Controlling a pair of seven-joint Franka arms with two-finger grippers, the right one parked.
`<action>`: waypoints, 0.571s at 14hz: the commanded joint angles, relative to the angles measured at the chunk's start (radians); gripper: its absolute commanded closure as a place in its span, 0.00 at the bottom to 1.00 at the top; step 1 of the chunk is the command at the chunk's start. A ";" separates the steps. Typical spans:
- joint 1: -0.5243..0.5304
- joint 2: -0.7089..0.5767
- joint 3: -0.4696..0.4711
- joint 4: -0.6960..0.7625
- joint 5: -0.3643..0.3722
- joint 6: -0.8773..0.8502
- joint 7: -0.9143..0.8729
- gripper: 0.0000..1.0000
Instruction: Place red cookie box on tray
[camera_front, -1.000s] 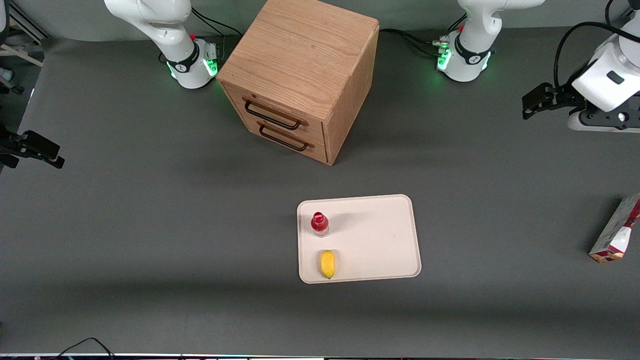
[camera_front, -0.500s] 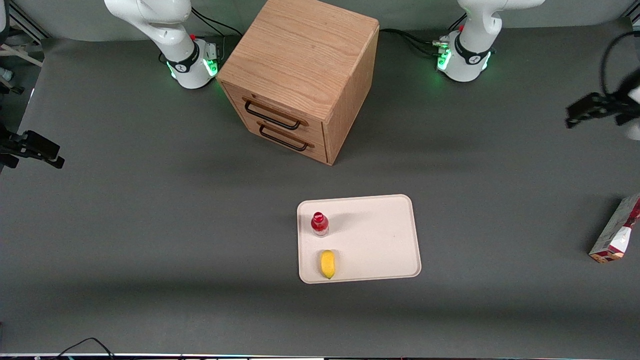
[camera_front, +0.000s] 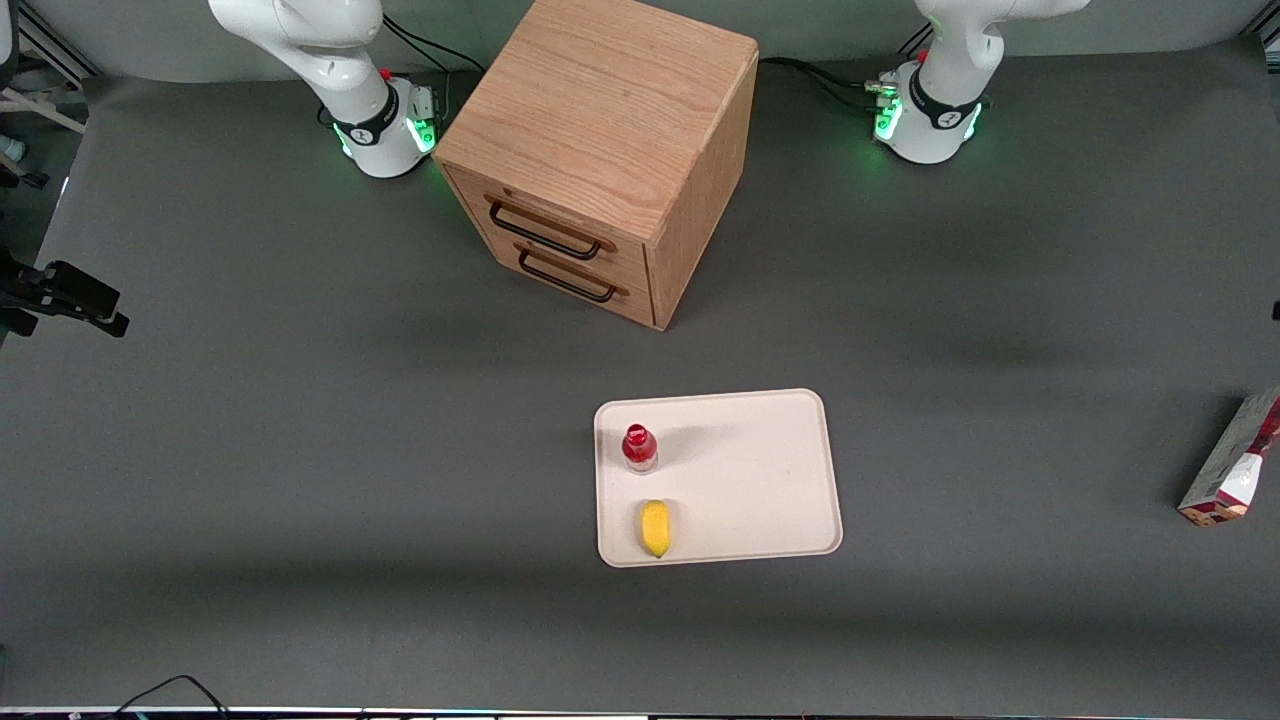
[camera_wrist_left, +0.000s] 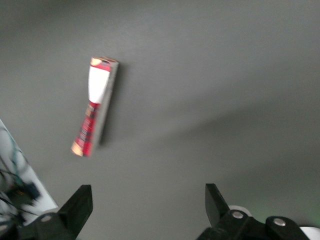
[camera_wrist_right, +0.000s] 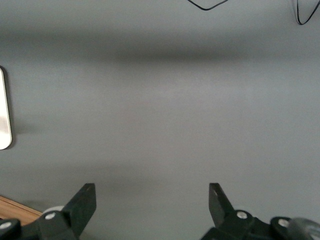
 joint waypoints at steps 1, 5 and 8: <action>0.021 0.152 0.053 0.050 -0.071 0.104 0.205 0.00; 0.041 0.388 0.177 0.052 -0.358 0.236 0.498 0.00; 0.066 0.476 0.195 0.049 -0.413 0.326 0.609 0.00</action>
